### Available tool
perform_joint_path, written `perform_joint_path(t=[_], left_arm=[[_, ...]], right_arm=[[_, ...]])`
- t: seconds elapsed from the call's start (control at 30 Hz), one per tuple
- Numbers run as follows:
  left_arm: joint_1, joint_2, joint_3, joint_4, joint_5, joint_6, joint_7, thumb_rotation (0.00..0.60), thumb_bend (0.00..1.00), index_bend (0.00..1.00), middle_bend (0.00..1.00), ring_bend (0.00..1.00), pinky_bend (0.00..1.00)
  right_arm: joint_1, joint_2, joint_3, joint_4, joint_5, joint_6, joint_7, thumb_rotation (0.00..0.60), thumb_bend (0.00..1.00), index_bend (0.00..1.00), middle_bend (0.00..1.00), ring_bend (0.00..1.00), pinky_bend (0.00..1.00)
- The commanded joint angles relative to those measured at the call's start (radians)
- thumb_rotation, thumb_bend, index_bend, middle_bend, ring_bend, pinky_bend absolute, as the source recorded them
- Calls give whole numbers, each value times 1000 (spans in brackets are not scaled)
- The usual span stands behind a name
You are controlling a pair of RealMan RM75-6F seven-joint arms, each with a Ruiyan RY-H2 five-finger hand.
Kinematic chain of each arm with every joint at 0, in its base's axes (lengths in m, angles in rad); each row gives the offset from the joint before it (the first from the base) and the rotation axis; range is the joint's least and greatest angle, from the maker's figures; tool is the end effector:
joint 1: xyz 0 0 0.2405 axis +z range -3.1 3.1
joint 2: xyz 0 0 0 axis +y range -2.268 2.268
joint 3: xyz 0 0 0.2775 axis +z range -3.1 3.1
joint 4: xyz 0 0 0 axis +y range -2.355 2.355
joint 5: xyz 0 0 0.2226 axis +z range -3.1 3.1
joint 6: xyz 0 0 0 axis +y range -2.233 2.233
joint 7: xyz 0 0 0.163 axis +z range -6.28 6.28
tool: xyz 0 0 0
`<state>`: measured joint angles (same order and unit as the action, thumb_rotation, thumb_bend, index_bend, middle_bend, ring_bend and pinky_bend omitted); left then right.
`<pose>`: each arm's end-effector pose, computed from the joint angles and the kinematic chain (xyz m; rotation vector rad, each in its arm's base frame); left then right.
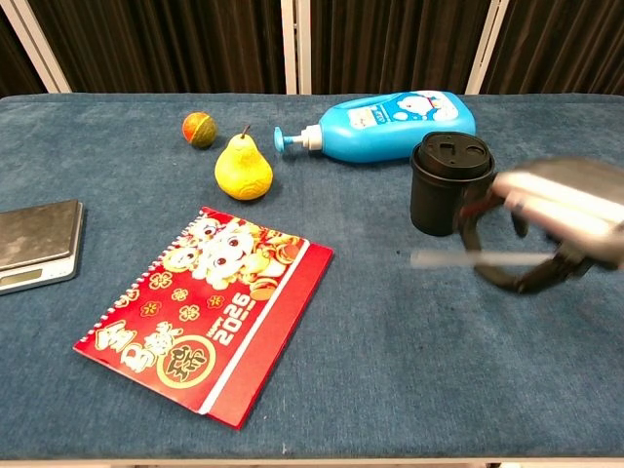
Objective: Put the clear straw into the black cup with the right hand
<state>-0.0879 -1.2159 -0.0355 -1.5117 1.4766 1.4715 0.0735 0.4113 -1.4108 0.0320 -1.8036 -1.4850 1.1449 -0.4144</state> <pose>-0.3518 0.2015 0.1300 -1.4033 -0.8742 -0.8212 -0.1799 -0.2497 -0.0006 1.9240 -0.8981 1.0116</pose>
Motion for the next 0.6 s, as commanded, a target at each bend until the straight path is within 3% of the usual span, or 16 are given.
perform_joint_path(t=[0.03, 0.17, 0.33, 0.6], left_arm=[[-2, 1, 0, -2, 3, -1, 2, 600, 63, 232, 250, 163, 20], [-7, 2, -1, -8, 7, -4, 10, 600, 62, 231, 250, 162, 20], [-10, 4, -2, -14, 5, -8, 16, 600, 62, 231, 250, 163, 20], [-10, 6, -4, -23, -8, -14, 26, 600, 62, 232, 250, 163, 20]], right_arm=[[-7, 141, 40, -143, -67, 70, 207, 600, 651, 708, 422, 369, 540], [7, 179, 116, -164, -41, 106, 370, 600, 650, 714, 429, 381, 547], [65, 128, 211, -58, 43, 75, 579, 600, 650, 725, 431, 383, 547], [132, -9, 259, 153, 102, 32, 771, 600, 650, 725, 431, 383, 534]])
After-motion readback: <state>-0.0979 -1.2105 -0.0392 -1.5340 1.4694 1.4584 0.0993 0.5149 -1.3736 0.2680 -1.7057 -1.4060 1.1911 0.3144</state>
